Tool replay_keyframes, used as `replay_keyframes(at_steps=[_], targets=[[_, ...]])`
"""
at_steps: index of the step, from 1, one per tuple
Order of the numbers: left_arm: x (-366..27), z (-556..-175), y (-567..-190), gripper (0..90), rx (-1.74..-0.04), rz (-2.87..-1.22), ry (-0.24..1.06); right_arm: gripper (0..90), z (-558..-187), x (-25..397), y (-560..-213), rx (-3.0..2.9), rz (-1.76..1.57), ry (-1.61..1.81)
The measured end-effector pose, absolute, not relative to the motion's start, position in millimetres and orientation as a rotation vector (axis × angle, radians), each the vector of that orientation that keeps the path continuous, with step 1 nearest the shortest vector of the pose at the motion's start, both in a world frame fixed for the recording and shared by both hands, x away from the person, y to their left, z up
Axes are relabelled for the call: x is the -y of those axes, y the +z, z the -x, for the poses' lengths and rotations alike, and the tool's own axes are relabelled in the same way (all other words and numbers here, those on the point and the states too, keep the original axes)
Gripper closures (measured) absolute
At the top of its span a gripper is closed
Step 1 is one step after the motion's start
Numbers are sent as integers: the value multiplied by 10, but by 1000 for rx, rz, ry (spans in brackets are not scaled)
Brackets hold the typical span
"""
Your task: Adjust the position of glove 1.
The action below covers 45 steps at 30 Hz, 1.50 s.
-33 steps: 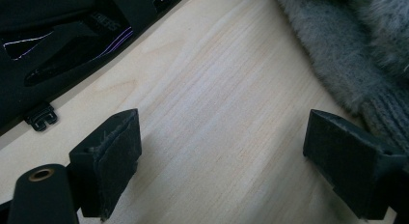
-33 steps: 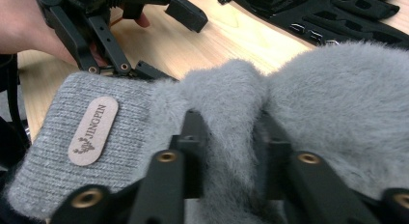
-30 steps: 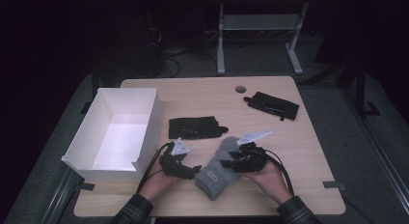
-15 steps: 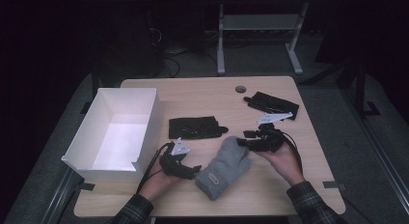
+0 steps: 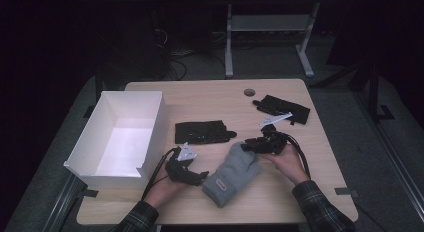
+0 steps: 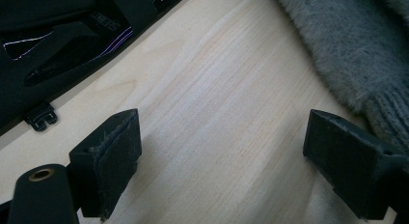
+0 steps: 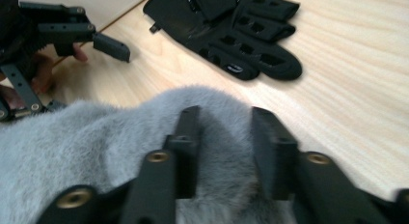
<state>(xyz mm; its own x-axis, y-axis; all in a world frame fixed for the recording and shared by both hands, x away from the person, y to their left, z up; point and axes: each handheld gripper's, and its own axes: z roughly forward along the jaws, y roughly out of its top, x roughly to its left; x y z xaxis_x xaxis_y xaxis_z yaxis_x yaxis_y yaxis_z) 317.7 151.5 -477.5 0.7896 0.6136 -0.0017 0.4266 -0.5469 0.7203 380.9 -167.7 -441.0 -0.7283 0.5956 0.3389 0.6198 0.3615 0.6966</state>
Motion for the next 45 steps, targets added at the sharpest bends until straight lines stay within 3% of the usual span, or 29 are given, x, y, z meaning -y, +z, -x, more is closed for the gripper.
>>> replay_keyframes(at_steps=[3,7,16,23,25,27,30,31,33,37,40,42,45], targets=[[-1515,-3177,-4775,127,-766,-2233,324,832,-3788,1653,-4418,2615,1120,-1319],[-1516,-3178,-4774,127,-766,-2234,326,872,-3753,1644,-4381,2656,1098,-1325],[-1517,-3180,-4774,127,-762,-2235,327,865,-3643,1782,-4178,2686,1152,-1376],[-1516,-3177,-4774,127,-766,-2234,326,851,-3672,1751,-4324,2717,1259,-1275],[-1516,-3177,-4774,127,-767,-2234,326,815,-3686,1733,-4366,2735,1260,-1257],[-1516,-3177,-4774,127,-767,-2234,326,708,-3689,1737,-4354,2722,1286,-1263],[-1511,-3176,-4775,128,-772,-2230,325,653,-3670,1801,-4291,2685,1300,-1323],[-1507,-3179,-4772,128,-775,-2232,330,662,-3653,1826,-4266,2682,1297,-1339],[-1486,-3191,-4744,141,-804,-2251,331,763,-3605,1860,-4225,2684,1275,-1351],[-1478,-3216,-4660,273,-855,-2253,310,900,-3487,1905,-4230,2746,1248,-1318],[-1512,-3209,-4558,511,-857,-2221,278,900,-3428,1951,-4271,2765,1248,-1271],[-1525,-3189,-4491,716,-825,-2209,232,900,-3404,1978,-4314,2773,1254,-1240],[-1503,-3144,-4431,853,-781,-2226,185,900,-3388,2015,-4413,2779,1264,-1170]])
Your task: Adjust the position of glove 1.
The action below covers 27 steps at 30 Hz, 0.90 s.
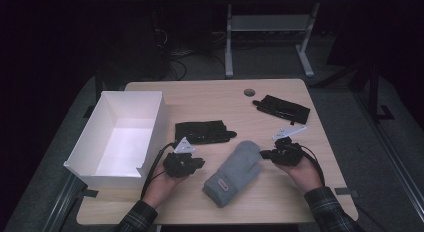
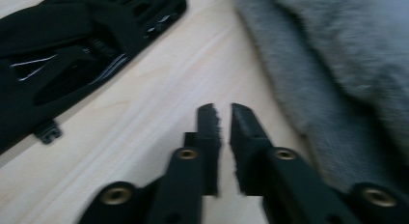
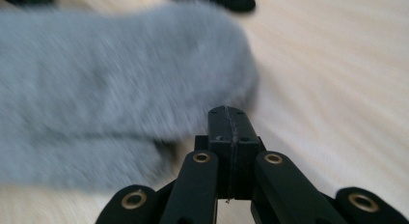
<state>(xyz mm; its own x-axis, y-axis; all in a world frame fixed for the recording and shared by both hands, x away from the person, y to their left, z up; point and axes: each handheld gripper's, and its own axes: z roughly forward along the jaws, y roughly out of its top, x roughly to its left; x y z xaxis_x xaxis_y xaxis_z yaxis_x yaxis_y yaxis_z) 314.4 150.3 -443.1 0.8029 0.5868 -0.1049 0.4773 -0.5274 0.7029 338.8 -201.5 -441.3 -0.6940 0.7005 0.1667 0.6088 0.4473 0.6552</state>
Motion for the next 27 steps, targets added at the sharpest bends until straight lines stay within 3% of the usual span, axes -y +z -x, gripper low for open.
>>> replay_keyframes(at_steps=[9,27], targets=[[-1256,-3023,-4521,875,-687,-2299,-12,900,-3455,1932,-4604,-2631,-1172,1026],[-1315,-3047,-4540,835,-718,-2310,-18,893,-3867,1387,-4649,-2650,-1105,1054]])
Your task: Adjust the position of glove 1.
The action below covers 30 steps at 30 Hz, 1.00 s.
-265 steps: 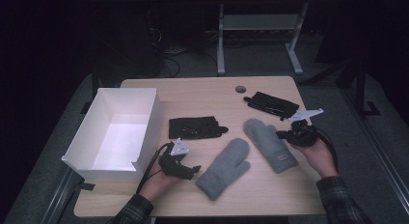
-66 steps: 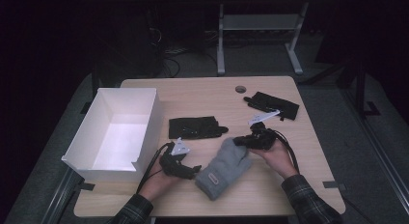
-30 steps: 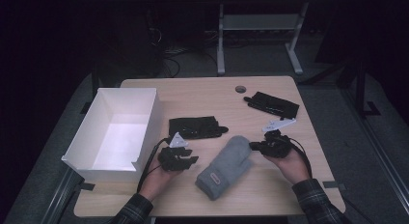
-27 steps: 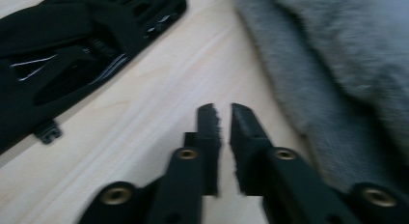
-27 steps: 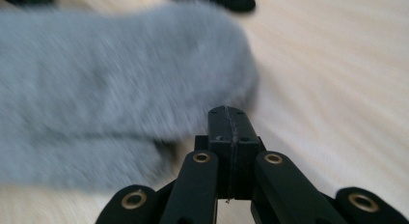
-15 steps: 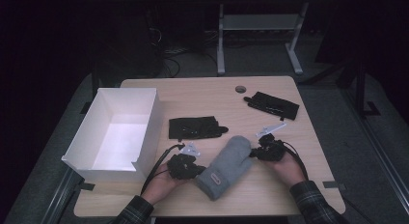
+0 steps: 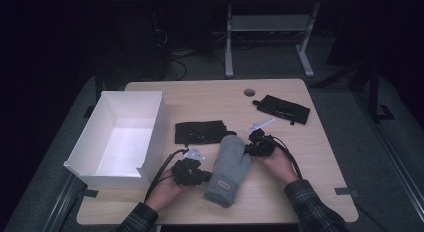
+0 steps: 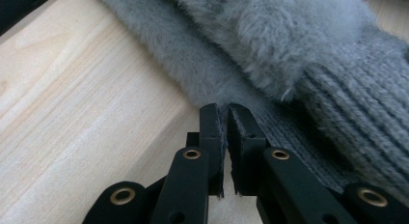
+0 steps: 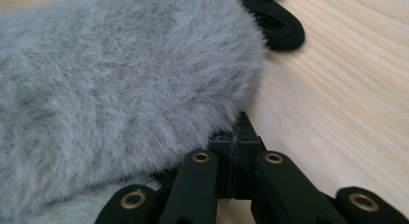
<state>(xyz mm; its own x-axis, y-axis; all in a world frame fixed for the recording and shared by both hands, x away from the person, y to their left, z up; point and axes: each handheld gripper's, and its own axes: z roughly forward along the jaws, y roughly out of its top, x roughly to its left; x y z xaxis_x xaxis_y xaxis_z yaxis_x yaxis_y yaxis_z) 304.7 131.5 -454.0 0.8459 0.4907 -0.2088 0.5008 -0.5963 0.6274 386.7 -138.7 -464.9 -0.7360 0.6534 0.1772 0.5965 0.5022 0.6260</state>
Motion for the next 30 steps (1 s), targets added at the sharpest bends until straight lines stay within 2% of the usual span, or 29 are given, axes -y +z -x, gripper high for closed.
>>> replay_keyframes(at_steps=[2,5,7,12,17,21,24,30], targets=[[-1331,-3058,-4543,808,-730,-2310,-14,855,-3866,1385,-4654,-2645,-1104,1062],[-1365,-3079,-4525,743,-752,-2300,7,747,-3852,1475,-4621,-2615,-1107,1063],[-1384,-3094,-4500,675,-784,-2282,11,657,-3821,1561,-4586,-2581,-1122,1084],[-1404,-3128,-4403,501,-779,-2284,71,505,-3680,1784,-4534,-2530,-1102,1094],[-1424,-3177,-4280,395,-793,-2252,113,382,-3514,1993,-4514,-2473,-1105,1119],[-1432,-3217,-4187,254,-786,-2205,98,301,-3399,2122,-4561,-2445,-1081,1107],[-1385,-3230,-4094,189,-763,-2188,104,273,-3332,2197,-4609,-2435,-1081,1098],[-1229,-3252,-3984,136,-721,-2181,116,240,-3239,2263,-4696,-2446,-1079,1085]])
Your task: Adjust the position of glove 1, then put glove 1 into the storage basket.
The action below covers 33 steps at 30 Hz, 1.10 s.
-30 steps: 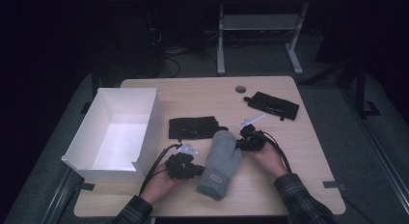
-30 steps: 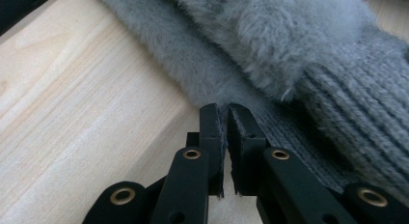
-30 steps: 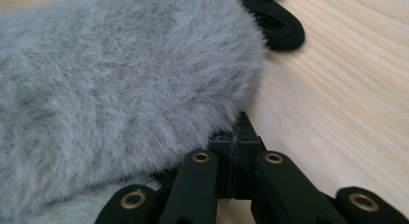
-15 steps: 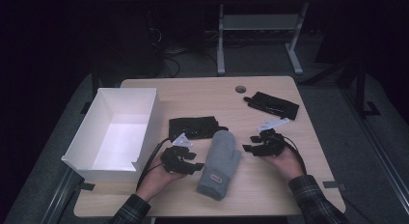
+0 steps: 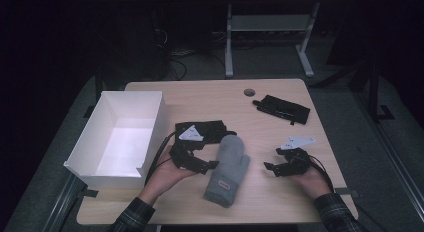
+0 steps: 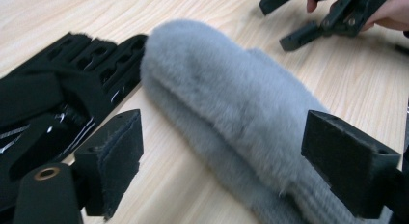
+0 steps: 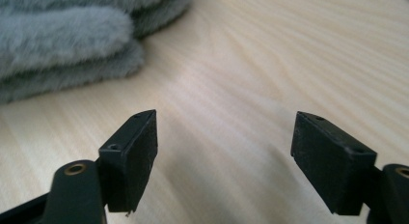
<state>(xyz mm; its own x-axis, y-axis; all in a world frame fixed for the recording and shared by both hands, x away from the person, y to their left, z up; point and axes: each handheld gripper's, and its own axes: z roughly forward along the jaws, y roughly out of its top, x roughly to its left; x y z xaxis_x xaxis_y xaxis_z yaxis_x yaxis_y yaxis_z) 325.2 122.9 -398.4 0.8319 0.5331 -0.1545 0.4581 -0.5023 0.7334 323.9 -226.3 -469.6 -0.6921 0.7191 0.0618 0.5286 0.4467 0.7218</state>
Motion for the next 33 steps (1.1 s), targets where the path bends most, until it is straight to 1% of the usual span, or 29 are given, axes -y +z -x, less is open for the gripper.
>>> replay_keyframes(at_steps=[3,4,9,14,18,33], targets=[[-1140,-3282,-3977,134,-709,-2178,115,221,-3213,2259,-4745,-2457,-1073,1046],[-1108,-3291,-3981,134,-706,-2178,104,202,-3208,2255,-4773,-2463,-1067,1032],[-951,-3322,-4027,130,-681,-2208,97,178,-3203,2244,-4811,-2438,-1051,1073],[-874,-3364,-4108,129,-688,-2242,104,178,-3200,2243,-4813,-2435,-1057,1077],[-831,-3364,-4201,128,-693,-2273,85,178,-3200,2243,-4813,-2435,-1057,1077],[-799,-3444,-4537,127,-742,-2277,11,178,-3199,2242,-4814,-2434,-1059,1076]])
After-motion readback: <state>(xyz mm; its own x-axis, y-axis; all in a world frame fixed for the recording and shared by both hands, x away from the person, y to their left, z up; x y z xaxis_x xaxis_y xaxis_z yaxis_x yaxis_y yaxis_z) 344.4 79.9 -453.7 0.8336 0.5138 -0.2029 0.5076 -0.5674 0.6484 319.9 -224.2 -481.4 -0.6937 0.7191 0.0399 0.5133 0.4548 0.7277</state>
